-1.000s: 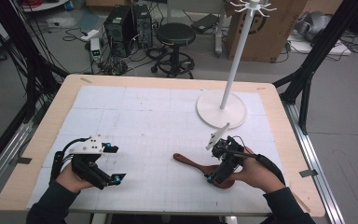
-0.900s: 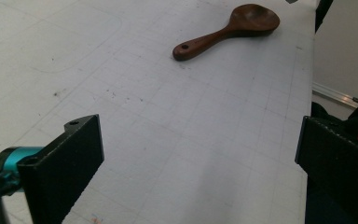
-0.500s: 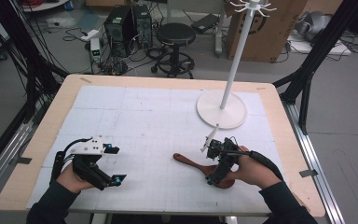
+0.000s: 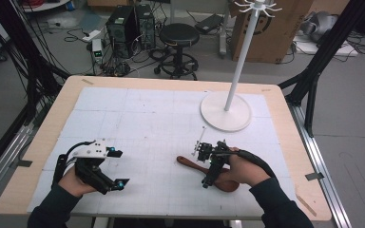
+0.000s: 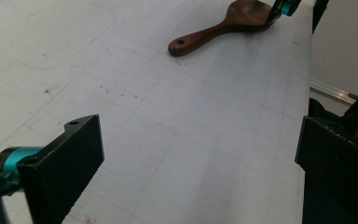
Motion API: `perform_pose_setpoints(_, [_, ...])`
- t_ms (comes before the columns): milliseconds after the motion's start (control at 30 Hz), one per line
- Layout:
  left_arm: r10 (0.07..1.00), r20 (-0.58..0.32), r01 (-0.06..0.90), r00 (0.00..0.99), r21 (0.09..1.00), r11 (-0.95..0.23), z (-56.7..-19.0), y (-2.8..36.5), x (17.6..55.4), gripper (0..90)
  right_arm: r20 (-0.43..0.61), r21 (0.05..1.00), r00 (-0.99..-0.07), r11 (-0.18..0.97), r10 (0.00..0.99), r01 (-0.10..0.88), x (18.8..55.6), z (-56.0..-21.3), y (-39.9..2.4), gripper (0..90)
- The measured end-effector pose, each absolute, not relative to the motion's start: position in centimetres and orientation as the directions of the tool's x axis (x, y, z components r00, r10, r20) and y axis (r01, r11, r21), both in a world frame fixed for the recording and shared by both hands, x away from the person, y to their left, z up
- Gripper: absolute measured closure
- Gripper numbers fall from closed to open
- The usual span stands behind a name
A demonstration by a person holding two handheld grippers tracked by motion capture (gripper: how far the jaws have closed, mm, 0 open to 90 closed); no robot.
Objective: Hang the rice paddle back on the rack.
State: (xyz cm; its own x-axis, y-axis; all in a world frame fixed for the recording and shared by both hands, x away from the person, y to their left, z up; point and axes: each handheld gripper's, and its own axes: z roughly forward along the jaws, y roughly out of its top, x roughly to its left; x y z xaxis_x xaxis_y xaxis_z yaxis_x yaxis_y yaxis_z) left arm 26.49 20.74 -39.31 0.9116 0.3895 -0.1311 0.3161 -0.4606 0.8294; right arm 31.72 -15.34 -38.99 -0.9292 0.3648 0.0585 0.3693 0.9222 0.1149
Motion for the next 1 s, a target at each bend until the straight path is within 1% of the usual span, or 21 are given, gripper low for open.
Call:
perform_pose_setpoints(200, [0.389, -0.132, 0.316, 0.912, 0.831, -0.458, -39.3, 20.7, 26.5, 1.7, 0.045, 0.089, -0.928, 0.924, 0.369, 0.371, 32.3, -39.5, -14.5, 3.9])
perform_pose_setpoints(400, [0.38, -0.13, 0.313, 0.916, 0.826, -0.469, -39.5, 20.5, 26.5, 1.6, 0.017, 0.065, -0.917, 0.915, 0.399, 0.399, 32.7, -39.9, -14.4, 4.8])
perform_pose_setpoints(500, [0.38, -0.13, 0.313, 0.916, 0.824, -0.472, -39.5, 20.4, 26.5, 1.6, 0.011, 0.068, -0.921, 0.918, 0.39, 0.39, 32.8, -40.0, -14.3, 6.8])
perform_pose_setpoints(533, [0.379, -0.131, 0.313, 0.916, 0.824, -0.473, -39.5, 20.4, 26.5, 1.7, 0.004, 0.069, -0.926, 0.923, 0.378, 0.378, 32.9, -40.1, -14.2, 8.1])
perform_pose_setpoints(600, [0.38, -0.13, 0.313, 0.916, 0.823, -0.474, -39.5, 20.4, 26.5, 1.6, 0.003, 0.053, -0.925, 0.923, 0.381, 0.38, 32.9, -40.2, -13.9, 16.5])
perform_pose_setpoints(667, [0.381, -0.13, 0.314, 0.915, 0.823, -0.474, -39.5, 20.4, 26.5, 1.6, -0.002, 0.054, -0.928, 0.927, 0.371, 0.371, 32.8, -40.3, -13.7, 17.4])
perform_pose_setpoints(733, [0.381, -0.129, 0.314, 0.915, 0.822, -0.475, -39.5, 20.4, 26.5, 1.7, -0.001, 0.047, -0.934, 0.933, 0.358, 0.357, 32.9, -40.3, -13.5, 23.8])
perform_pose_setpoints(800, [0.381, -0.13, 0.314, 0.915, 0.822, -0.474, -39.6, 20.4, 26.5, 1.6, 0.005, 0.042, -0.926, 0.925, 0.378, 0.378, 32.9, -40.4, -13.3, 27.3])
perform_pose_setpoints(933, [0.381, -0.128, 0.313, 0.916, 0.821, -0.477, -39.6, 20.3, 26.5, 1.7, 0.012, 0.034, -0.927, 0.926, 0.376, 0.376, 33.2, -40.6, -13.2, 37.2])
perform_pose_setpoints(1000, [0.381, -0.129, 0.314, 0.915, 0.821, -0.477, -39.6, 20.4, 26.5, 1.7, 0.023, 0.031, -0.925, 0.924, 0.38, 0.381, 33.3, -40.7, -13.1, 40.6])
